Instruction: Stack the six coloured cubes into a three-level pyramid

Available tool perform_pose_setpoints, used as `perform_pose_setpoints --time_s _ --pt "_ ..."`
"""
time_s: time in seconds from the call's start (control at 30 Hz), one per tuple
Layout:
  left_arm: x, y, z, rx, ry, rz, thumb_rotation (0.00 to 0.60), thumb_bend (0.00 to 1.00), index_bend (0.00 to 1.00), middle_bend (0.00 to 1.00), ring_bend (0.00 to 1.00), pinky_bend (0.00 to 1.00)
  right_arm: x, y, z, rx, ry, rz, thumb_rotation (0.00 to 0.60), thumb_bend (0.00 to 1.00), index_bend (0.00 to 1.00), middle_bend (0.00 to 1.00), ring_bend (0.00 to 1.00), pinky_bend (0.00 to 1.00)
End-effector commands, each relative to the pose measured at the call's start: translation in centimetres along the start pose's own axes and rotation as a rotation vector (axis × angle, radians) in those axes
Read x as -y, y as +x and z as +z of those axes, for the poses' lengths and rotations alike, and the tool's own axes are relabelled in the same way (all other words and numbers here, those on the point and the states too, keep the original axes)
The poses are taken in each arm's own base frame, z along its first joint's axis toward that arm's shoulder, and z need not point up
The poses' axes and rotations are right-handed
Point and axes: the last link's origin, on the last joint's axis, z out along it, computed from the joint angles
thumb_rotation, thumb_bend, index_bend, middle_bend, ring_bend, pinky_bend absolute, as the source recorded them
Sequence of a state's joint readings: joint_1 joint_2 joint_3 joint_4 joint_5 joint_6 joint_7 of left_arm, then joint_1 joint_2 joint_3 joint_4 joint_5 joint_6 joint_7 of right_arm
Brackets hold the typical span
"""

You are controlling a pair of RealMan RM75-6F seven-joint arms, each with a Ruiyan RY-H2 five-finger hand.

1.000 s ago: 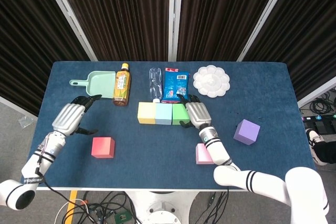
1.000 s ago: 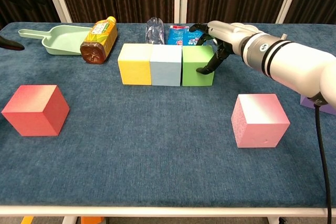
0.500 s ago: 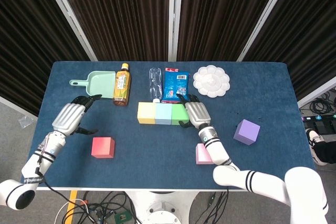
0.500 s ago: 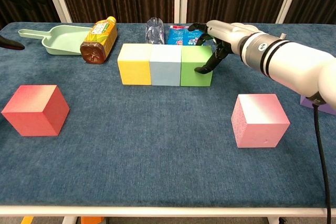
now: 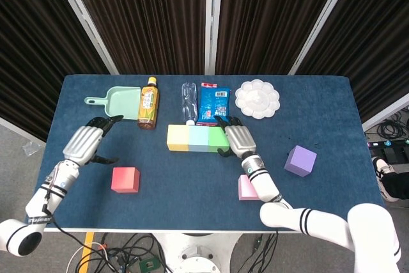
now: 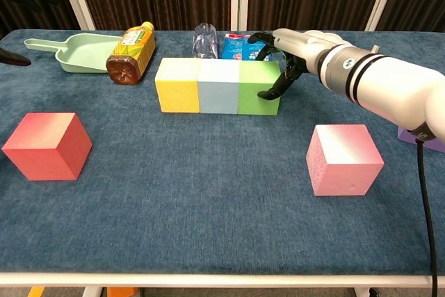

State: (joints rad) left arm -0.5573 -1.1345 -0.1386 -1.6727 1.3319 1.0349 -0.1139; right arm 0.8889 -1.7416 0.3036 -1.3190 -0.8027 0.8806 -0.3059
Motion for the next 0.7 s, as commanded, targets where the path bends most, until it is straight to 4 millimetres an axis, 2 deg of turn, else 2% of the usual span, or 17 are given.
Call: perform_pose_setpoints --time_s 0.03,0.2,0.37,0.57,0.7 --pt "0.0 0.1 -0.1 -0.001 0.001 0.004 0.600 0.09 0.09 0.13 0.19 0.14 -0.2 0.5 -0.5 -0.004 0.004 0.006 0.600 0.20 0.00 0.14 0.01 0.00" --pt "0.1 0.3 -0.5 -0.006 -0.001 0.015 0.600 0.09 0.09 0.13 0.19 0.14 -0.9 2.6 -2.4 -0.038 0.023 0.004 0.600 0.20 0.00 0.10 0.00 0.00" --pt "0.1 0.4 -1.1 -0.007 -0.013 0.024 0.600 0.09 0.09 0.13 0.19 0.14 -2.5 5.9 -5.6 -0.091 0.038 -0.007 0.600 0.20 0.00 0.10 0.00 0.00" --pt "0.2 0.0 -2.4 0.008 -0.039 0.045 0.600 0.09 0.10 0.13 0.19 0.14 -5.6 9.7 -10.1 -0.084 0.038 0.029 0.600 0.20 0.00 0.10 0.00 0.00" --pt "0.1 -0.9 -3.4 0.053 -0.053 0.070 0.600 0.09 0.11 0.14 0.19 0.14 -7.6 11.6 -12.3 -0.116 0.030 0.011 0.600 0.20 0.00 0.11 0.00 0.00"
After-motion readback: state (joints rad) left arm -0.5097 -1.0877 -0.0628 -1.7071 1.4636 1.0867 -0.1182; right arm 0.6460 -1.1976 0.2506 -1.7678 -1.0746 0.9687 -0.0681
